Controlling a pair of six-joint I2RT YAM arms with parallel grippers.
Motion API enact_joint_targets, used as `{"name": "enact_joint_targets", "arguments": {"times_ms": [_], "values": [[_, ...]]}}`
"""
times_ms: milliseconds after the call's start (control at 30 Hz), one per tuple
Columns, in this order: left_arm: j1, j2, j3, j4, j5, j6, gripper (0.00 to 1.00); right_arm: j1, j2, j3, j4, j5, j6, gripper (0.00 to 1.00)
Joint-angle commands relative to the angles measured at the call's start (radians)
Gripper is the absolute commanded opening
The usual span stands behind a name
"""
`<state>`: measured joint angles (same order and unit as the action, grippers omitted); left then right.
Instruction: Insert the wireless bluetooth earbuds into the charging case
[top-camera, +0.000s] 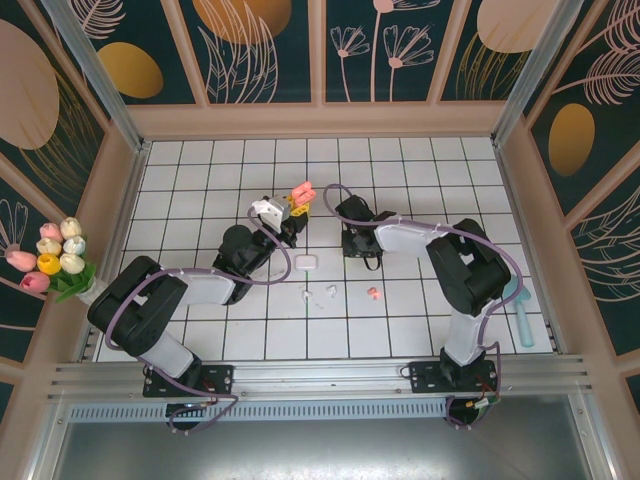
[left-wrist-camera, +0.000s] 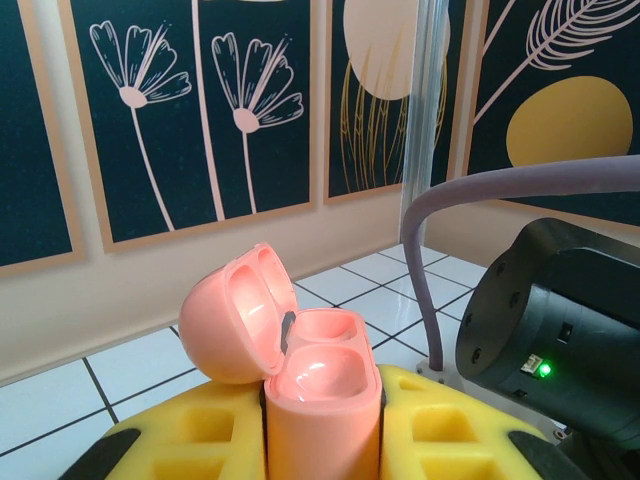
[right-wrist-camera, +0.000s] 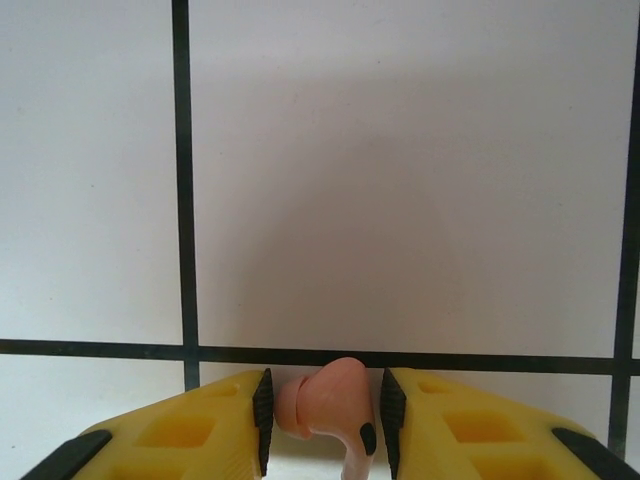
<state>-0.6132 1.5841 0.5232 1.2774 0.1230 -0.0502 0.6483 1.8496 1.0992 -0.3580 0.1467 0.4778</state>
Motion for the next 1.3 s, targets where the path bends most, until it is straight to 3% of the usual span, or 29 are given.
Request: {"name": "enact_joint_targets", "arguments": {"times_ms": [0,467,933,1267], "values": [[0.006,-0.009,0.003,0.027,0.018,-0.015,0.00,0.006,0.038,0.013,-0.047,0.035,0.017,0.37],[0.007,-0.009,0.003,0.029,0.029,-0.016,0.00,0.004,-0.006,-0.009,-0.018,0.040,0.029,0.24],[0.007,-0.005,-0.002,0.049,0.091,-0.017,0.00,-0.001,-0.334,-0.102,0.117,0.023,0.022,0.23],[0.007,0.008,0.005,0.069,0.226,-0.024,0.00,0.010,-0.564,-0.050,0.235,-0.127,-0.101,0.24]]}}
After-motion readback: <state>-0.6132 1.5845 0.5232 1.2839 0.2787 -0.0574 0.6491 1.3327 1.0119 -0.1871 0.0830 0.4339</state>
